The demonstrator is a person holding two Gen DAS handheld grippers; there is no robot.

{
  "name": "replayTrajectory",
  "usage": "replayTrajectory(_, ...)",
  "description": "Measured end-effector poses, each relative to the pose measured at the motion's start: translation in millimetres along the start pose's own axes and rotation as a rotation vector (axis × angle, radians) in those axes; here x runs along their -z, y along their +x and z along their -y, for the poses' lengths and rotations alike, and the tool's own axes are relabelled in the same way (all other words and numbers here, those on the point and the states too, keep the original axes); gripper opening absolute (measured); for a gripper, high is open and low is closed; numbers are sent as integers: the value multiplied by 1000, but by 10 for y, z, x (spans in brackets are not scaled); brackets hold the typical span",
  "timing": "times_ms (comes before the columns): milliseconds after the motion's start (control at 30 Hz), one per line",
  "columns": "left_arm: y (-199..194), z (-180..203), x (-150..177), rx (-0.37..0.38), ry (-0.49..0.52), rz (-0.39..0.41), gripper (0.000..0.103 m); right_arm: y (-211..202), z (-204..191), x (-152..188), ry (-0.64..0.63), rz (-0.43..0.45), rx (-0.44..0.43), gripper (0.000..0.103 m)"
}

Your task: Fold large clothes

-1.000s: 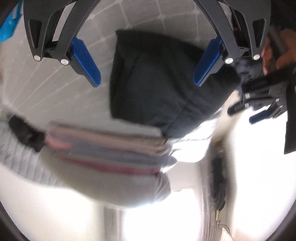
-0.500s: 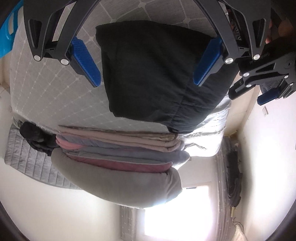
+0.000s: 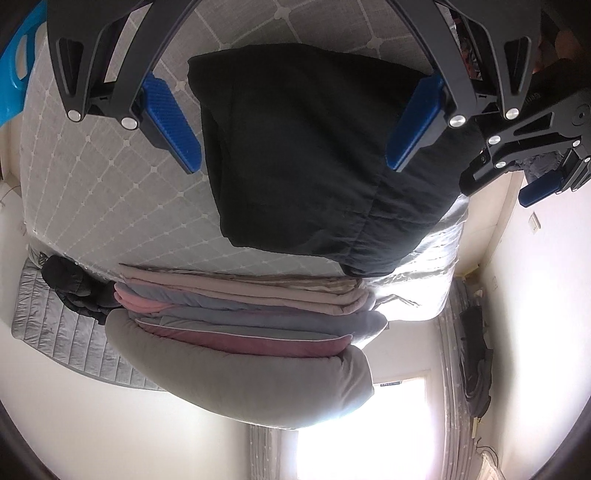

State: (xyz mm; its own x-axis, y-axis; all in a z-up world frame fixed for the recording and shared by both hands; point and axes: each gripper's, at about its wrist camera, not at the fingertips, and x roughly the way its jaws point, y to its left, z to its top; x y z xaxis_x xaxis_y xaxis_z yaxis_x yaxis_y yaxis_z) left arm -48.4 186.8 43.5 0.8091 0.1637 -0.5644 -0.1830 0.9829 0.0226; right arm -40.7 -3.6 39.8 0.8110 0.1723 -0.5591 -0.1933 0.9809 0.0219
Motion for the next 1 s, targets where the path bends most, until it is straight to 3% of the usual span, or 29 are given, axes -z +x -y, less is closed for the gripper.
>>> replayTrajectory(1000, 52, 31, 10, 0, 6, -12, 87, 22, -1, -30, -1, -30, -18, 97)
